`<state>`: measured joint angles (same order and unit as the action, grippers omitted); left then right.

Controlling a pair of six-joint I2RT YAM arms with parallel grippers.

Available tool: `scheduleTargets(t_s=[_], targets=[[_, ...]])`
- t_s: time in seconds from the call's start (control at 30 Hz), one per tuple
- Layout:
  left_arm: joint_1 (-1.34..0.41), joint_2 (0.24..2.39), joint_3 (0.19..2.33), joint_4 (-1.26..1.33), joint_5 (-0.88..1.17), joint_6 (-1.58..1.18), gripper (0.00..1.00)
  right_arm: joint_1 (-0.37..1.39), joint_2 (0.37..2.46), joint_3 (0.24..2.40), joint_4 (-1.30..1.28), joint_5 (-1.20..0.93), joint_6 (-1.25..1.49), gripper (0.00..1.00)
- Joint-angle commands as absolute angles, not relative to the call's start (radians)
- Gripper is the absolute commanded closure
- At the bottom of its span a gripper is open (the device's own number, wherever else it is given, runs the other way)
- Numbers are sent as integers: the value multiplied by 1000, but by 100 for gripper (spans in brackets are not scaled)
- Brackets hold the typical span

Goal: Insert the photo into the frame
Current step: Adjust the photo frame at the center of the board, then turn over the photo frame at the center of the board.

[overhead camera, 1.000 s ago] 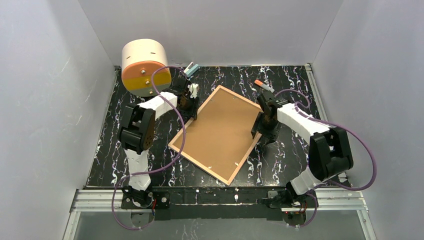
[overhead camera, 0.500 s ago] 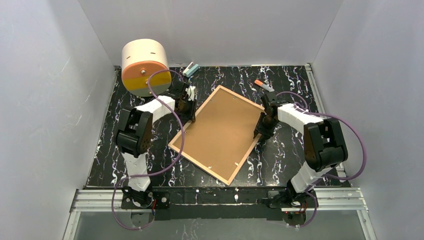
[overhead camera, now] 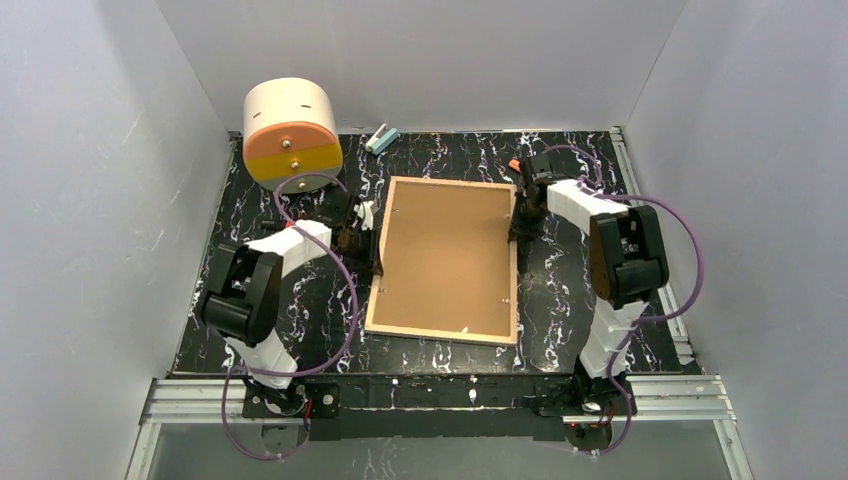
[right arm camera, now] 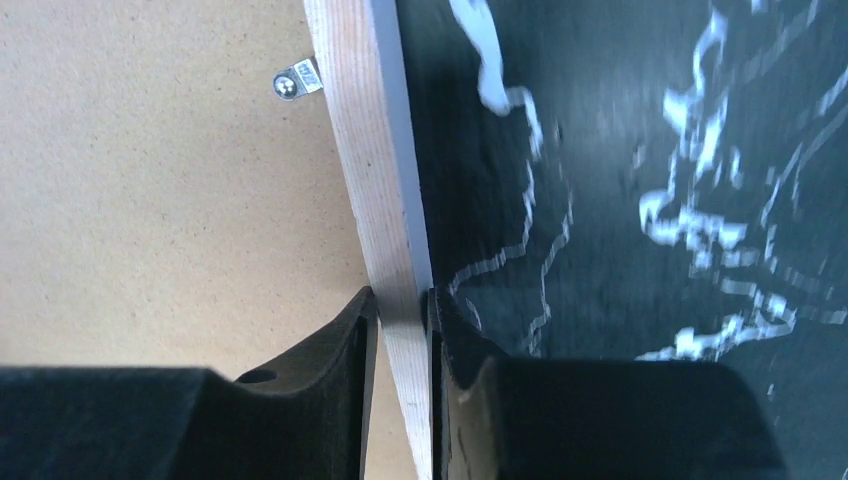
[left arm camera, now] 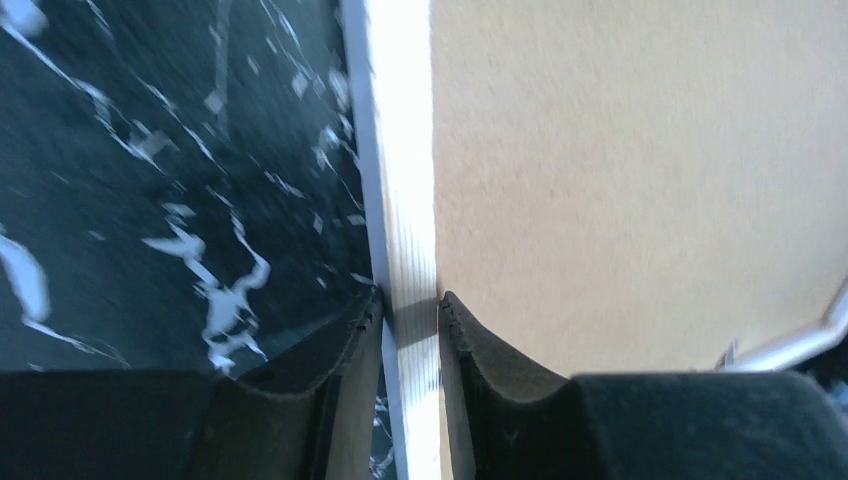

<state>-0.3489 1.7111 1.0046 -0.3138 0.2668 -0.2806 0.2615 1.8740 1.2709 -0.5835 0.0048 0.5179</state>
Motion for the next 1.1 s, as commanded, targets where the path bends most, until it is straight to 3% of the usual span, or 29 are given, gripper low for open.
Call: scheduleTargets(t_s=[0.0, 0.2, 0.33, 0.5, 0.63, 0.8, 1.07], targets=[[-360, 1610, 912, -309, 471, -348, 75, 254, 1953, 1425, -480, 48, 442, 74], [-360, 1452, 841, -310, 453, -373, 69, 265, 1988, 1662, -704, 137, 514, 48], [-357, 1349, 835, -364, 357, -405, 53, 357, 1965, 1728, -813, 207, 548, 36], [-352, 1218, 824, -473, 82, -531, 41, 586, 1993, 1800, -883, 238, 635, 35], [-346, 1142, 791, -523, -21, -660, 34, 736, 2083, 1889, -900, 200, 742, 39], [-341, 1077, 714, -514, -4, -753, 33, 891, 2244, 2119, -978, 258, 802, 41], [-313, 1031, 608, -483, 70, -813, 33, 977, 2356, 2172, -981, 252, 833, 48]])
